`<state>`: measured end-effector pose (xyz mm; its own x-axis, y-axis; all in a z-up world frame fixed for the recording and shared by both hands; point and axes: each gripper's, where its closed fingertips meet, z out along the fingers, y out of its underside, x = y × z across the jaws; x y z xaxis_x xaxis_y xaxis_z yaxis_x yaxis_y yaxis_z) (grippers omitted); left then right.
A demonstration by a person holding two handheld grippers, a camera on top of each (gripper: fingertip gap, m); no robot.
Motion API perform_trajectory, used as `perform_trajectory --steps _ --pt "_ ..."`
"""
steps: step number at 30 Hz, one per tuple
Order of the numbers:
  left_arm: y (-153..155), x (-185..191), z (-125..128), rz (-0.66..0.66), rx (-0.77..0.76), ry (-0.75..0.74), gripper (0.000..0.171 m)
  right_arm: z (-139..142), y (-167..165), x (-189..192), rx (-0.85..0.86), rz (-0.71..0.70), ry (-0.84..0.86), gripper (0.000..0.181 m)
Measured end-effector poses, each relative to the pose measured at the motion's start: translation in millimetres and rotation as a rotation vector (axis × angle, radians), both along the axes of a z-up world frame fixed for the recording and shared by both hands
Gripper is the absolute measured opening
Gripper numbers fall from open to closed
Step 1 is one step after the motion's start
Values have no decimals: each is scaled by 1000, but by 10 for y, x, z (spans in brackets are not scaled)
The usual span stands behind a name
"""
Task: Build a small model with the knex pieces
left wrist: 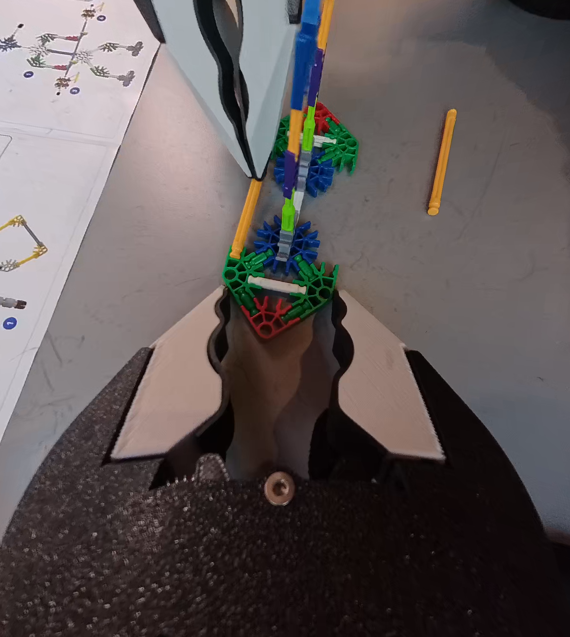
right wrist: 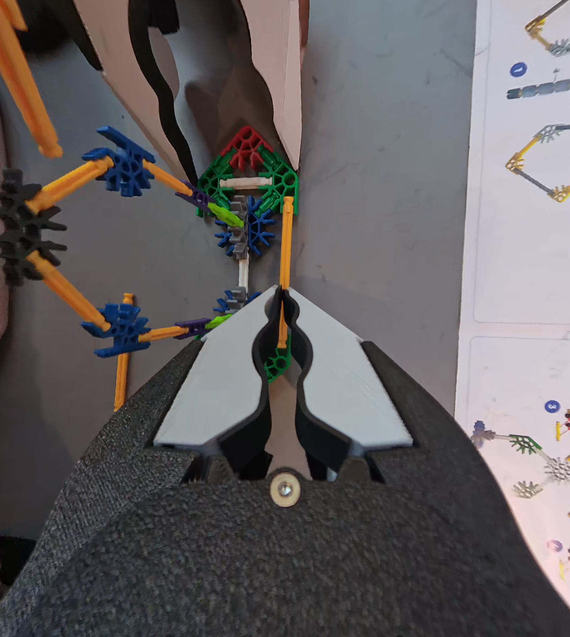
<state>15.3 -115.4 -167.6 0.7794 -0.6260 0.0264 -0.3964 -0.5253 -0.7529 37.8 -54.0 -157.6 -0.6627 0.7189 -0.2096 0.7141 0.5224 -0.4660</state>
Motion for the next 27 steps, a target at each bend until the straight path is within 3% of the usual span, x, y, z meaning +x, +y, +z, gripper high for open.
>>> perform_trajectory --steps 11,19,24,27 --pt "2 0 1 5 0 1 59 -50 -6 6 142 72 -8 0" --pt "-45 18 18 -30 -27 -36 65 -61 -130 8 110 100 -14 0" --pt "36 -137 418 18 18 -271 32 -49 -143 5 112 99 9 0" --pt "148 -125 294 23 -6 -192 17 -46 -146 6 119 101 17 0"
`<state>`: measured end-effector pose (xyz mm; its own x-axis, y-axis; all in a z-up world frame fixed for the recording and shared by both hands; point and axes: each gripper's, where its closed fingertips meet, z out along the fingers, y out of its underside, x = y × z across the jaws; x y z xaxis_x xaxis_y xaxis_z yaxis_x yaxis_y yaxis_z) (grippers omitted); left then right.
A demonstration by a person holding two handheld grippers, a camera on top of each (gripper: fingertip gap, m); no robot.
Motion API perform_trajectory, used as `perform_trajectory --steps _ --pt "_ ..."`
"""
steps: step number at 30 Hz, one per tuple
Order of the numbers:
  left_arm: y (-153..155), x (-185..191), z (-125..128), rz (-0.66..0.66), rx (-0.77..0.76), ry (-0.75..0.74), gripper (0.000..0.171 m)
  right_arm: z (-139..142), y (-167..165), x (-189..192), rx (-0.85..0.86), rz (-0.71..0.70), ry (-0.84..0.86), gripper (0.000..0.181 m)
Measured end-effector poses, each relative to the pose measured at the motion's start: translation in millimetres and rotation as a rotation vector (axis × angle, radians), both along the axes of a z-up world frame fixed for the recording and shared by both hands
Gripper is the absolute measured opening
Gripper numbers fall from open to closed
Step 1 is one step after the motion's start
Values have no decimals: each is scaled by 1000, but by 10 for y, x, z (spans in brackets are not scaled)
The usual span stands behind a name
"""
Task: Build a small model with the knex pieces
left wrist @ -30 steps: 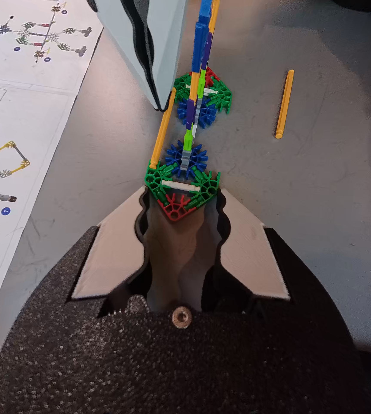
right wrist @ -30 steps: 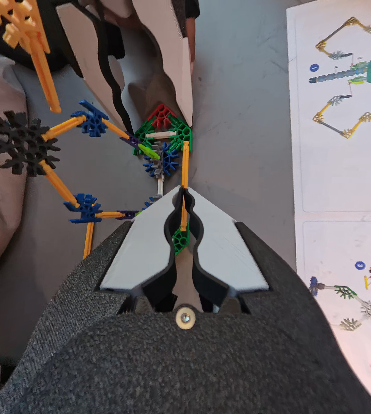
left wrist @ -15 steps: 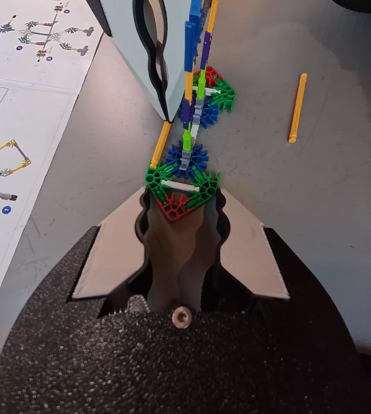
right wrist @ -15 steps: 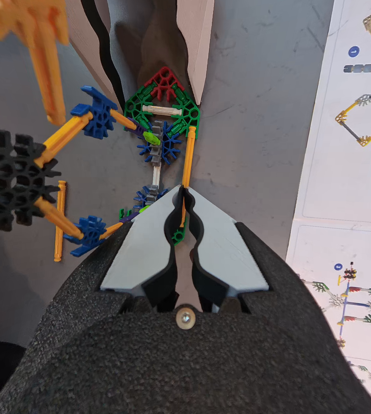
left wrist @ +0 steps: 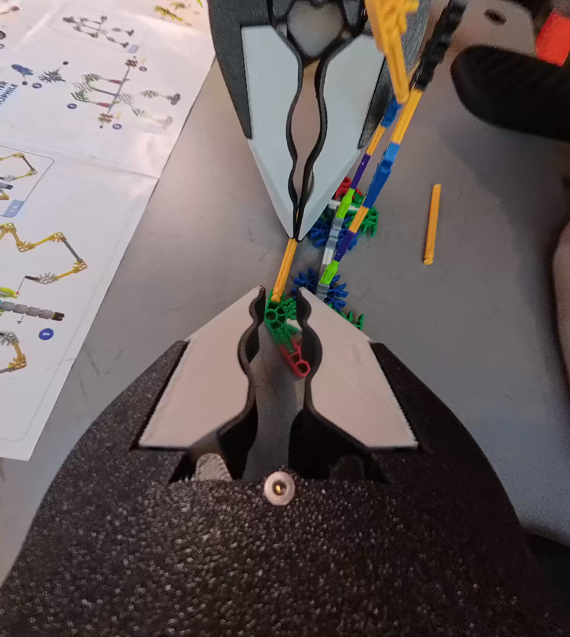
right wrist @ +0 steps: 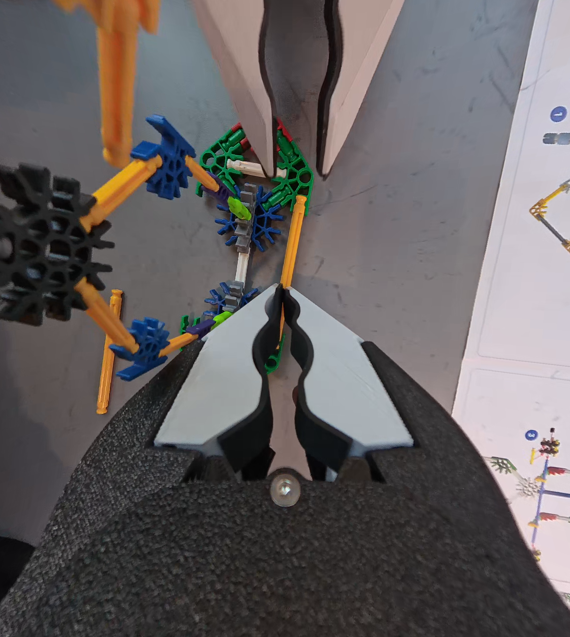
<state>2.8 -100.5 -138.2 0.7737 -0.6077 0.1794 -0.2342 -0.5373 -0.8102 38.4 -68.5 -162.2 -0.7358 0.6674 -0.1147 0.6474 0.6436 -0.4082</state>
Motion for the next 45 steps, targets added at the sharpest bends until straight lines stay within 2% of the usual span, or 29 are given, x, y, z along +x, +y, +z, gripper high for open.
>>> perform_trajectory --steps 3,9,13,16,21,27,31,34,38,45 --pt "71 64 -212 -17 -26 114 6 3 0 4 5 6 4 0" --pt "77 71 -225 2 -50 149 5 25 -4 3 -35 -13 16 0" --pt "77 70 -229 2 -70 189 4 146 85 40 -111 -51 -6 0" --pt "78 70 -230 3 -91 186 4 174 132 177 -88 -18 -41 0" --pt "79 71 -230 9 -98 193 5 25 197 254 10 -11 -66 0" --pt "79 71 -224 7 -103 186 5 20 188 243 5 -27 -70 0" --pt "76 77 -170 9 -115 113 4 17 191 244 45 -12 -53 0" --pt "68 76 -223 -9 -127 168 4 15 186 241 50 -14 -45 0" --pt "72 68 -221 -6 -152 171 4 15 186 242 58 -19 -34 0" --pt "59 65 -192 -9 -216 97 4 13 177 238 62 -19 -20 0"
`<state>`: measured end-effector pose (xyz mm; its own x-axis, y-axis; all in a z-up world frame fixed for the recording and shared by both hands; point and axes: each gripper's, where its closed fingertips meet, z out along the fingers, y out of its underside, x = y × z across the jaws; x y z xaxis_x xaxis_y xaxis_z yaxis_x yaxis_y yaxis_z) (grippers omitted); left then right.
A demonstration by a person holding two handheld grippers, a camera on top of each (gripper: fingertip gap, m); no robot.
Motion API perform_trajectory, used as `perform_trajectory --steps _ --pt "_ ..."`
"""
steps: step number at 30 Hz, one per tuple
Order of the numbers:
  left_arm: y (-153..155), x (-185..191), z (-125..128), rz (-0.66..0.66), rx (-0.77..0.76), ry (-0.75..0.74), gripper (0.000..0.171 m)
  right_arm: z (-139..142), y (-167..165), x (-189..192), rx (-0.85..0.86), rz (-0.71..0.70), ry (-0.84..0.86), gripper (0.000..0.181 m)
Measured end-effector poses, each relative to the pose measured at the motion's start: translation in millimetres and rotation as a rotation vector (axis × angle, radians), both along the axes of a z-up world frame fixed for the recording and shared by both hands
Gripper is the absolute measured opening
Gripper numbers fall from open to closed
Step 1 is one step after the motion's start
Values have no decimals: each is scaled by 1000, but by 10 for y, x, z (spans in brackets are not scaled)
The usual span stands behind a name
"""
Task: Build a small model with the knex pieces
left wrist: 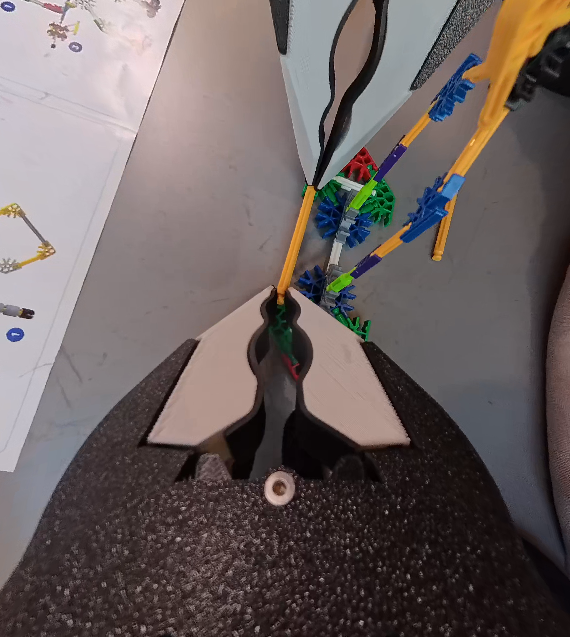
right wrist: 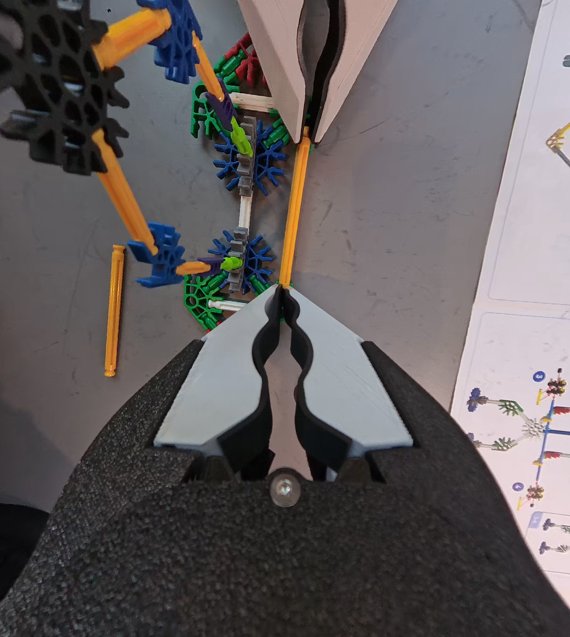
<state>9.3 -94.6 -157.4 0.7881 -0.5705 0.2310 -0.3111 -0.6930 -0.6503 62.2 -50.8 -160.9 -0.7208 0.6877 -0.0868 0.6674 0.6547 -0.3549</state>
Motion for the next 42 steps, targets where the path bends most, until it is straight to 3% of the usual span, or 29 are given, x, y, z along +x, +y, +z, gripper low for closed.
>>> perform_trajectory --steps 3,31,39,42 --pt "22 -25 77 18 8 -56 0 -1 0 2 1 1 8 0" --pt "-40 4 -54 -85 41 261 0 -41 -43 6 46 -11 38 0" --pt "-24 3 -42 -43 67 249 0 -5 23 -19 46 -95 123 0" --pt "25 -29 31 19 103 192 6 240 135 -5 -41 -206 193 2"
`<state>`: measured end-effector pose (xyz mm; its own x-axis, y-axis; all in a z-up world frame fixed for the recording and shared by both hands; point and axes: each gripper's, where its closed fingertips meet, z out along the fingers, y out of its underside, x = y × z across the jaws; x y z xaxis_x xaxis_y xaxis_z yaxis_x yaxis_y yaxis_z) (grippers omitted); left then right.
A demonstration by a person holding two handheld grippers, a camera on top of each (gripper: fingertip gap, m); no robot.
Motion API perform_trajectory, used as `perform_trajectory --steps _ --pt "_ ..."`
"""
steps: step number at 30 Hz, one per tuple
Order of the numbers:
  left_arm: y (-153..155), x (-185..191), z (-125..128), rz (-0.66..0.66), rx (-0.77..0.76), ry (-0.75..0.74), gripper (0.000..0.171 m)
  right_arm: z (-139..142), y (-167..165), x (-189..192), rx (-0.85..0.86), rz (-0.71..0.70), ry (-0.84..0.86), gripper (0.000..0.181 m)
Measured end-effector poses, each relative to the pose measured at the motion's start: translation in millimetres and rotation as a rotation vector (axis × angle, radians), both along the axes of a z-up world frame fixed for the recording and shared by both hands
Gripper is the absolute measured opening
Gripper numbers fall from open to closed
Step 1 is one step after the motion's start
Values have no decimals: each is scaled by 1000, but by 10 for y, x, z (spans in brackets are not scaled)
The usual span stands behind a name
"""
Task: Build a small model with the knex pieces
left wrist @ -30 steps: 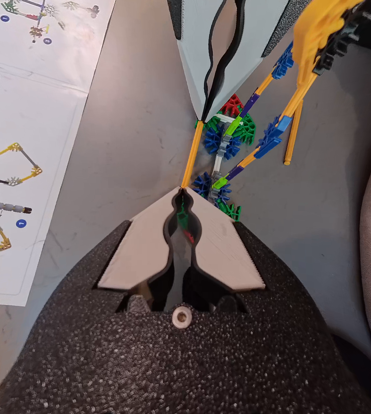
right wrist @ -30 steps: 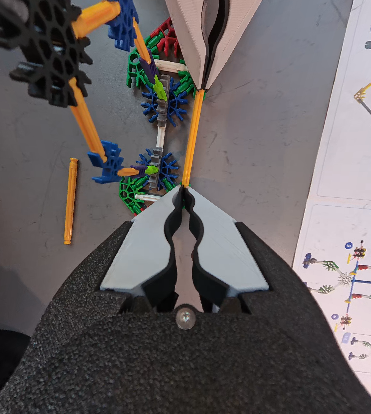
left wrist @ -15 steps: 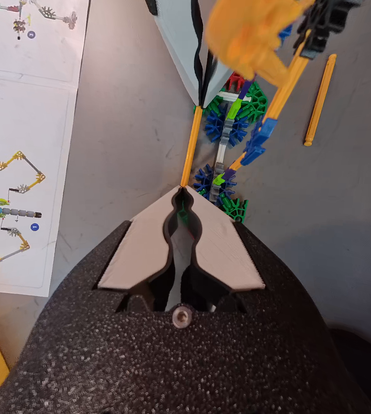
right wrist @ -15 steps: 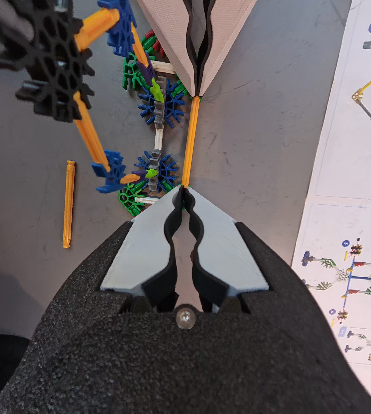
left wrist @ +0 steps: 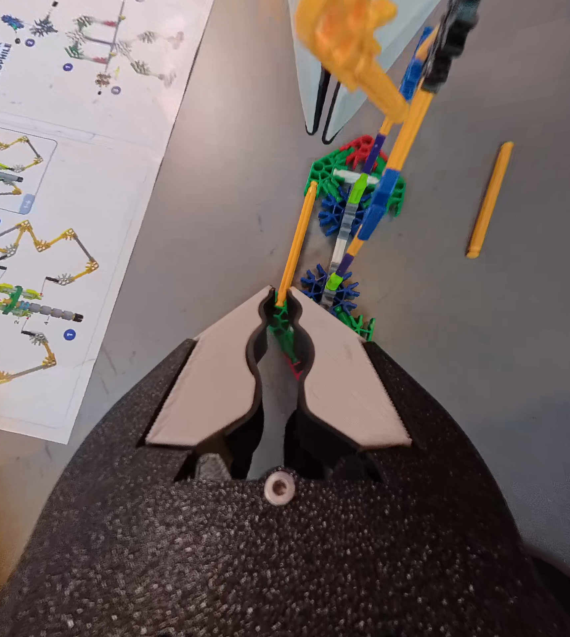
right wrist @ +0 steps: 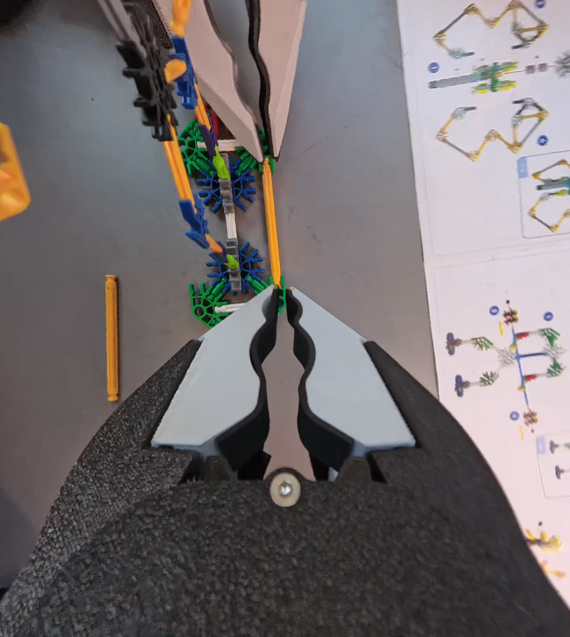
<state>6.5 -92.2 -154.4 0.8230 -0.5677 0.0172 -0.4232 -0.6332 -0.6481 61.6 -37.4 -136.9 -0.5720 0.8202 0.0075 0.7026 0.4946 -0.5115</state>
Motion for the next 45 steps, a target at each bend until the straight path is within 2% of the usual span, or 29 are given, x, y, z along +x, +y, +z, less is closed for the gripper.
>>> perform_trajectory --steps 2,5,9,12,15,18,22,24,27,35,45 --pt "-27 15 140 17 29 -99 14 128 75 133 -15 -47 30 6" --pt "-130 -89 256 45 70 -142 25 178 -38 495 -51 -59 28 12" --pt "-322 -143 198 59 72 -201 49 36 -435 947 -70 -34 9 21" --pt "-386 -56 158 30 85 -219 58 -157 -662 1055 -27 -30 18 26" --pt "-380 20 115 -22 118 -143 61 -266 -707 1034 26 -32 35 25" --pt "-373 74 16 -55 111 -88 55 -311 -727 1027 -20 -28 14 4" --pt "-379 118 -75 -68 111 -59 52 -249 -724 927 -25 -13 33 4" --pt "-380 125 -81 -71 116 -45 51 -116 -723 762 -19 -21 88 4" --pt "-382 149 -84 -78 118 -42 51 18 -632 444 87 -40 191 4" --pt "-386 160 -82 -83 134 -57 50 -227 -661 151 271 34 196 4" --pt "-386 156 -72 -79 138 -66 50 -278 -668 169 261 68 159 9"
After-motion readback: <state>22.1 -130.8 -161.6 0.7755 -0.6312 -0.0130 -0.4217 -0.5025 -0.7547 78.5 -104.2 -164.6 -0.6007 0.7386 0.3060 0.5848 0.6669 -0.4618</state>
